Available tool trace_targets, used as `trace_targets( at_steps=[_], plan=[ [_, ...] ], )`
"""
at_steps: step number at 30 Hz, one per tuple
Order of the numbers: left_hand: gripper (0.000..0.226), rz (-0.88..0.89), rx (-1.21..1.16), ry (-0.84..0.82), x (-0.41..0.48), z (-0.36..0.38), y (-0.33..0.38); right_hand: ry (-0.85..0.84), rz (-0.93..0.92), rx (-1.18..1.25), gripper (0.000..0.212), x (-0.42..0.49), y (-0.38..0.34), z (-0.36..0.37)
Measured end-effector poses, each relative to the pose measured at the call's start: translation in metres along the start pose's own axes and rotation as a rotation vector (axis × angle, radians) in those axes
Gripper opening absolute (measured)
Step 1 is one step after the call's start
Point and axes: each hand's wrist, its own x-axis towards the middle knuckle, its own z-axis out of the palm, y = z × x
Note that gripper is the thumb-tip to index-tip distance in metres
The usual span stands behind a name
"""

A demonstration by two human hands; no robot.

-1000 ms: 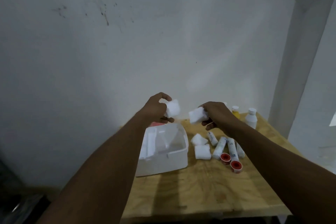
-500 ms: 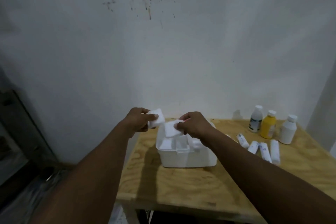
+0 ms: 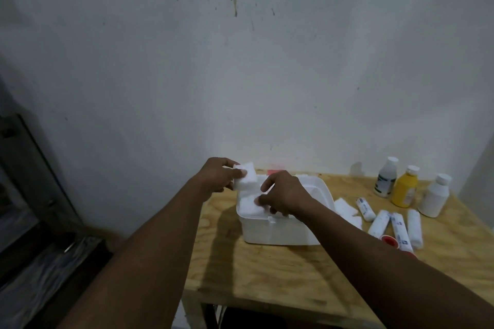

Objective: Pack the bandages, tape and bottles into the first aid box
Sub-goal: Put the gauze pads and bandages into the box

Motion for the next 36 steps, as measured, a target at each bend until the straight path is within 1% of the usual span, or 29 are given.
trace_targets(
  at_steps=[2,3,7,10,12,16,19,22,23,25,27,29,32,36],
  plan=[
    [0.024,0.008,0.037,-0.015,0.002,0.004,0.0,0.078,-0.084,-0.17,0.036,0.001,0.0,0.002],
    [0.024,0.013,0.046,-0.021,0.003,0.006,0.0,0.097,-0.113,-0.202,0.035,0.0,0.0,0.003],
    [0.021,0.042,0.058,-0.013,0.01,0.014,-0.001,0.133,-0.181,-0.233,0.019,0.0,0.005,0.004],
    [0.017,0.072,0.058,0.01,0.018,0.021,-0.009,0.137,-0.206,-0.201,0.009,0.001,0.011,0.008],
    [0.017,0.091,0.123,0.049,0.024,0.026,-0.014,0.128,-0.216,-0.184,0.009,-0.001,0.014,0.011],
    [0.027,0.151,0.34,0.13,0.024,0.031,-0.02,0.113,-0.238,-0.166,0.012,-0.001,0.016,0.01],
    [0.036,0.196,0.403,0.239,0.02,0.032,-0.021,0.108,-0.262,-0.155,0.014,-0.003,0.017,0.009],
    [0.033,0.257,0.431,0.361,0.013,0.032,-0.017,0.165,-0.282,-0.122,0.016,-0.003,0.018,0.009],
    [0.03,0.26,0.438,0.367,0.012,0.031,-0.016,0.189,-0.284,-0.108,0.017,-0.002,0.018,0.008],
    [0.024,0.238,0.473,0.313,0.01,0.029,-0.015,0.211,-0.288,-0.092,0.017,-0.001,0.019,0.006],
    [0.022,0.22,0.514,0.244,0.009,0.027,-0.017,0.194,-0.298,-0.083,0.016,0.0,0.021,0.004],
    [0.023,0.247,0.53,0.214,0.008,0.027,-0.018,0.161,-0.306,-0.087,0.014,-0.001,0.023,0.003],
    [0.021,0.279,0.518,0.205,0.01,0.029,-0.022,0.124,-0.313,-0.095,0.012,-0.005,0.026,0.003],
    [0.015,0.258,0.595,0.252,0.013,0.035,-0.026,0.112,-0.335,-0.117,0.011,-0.008,0.029,0.004]
  ],
)
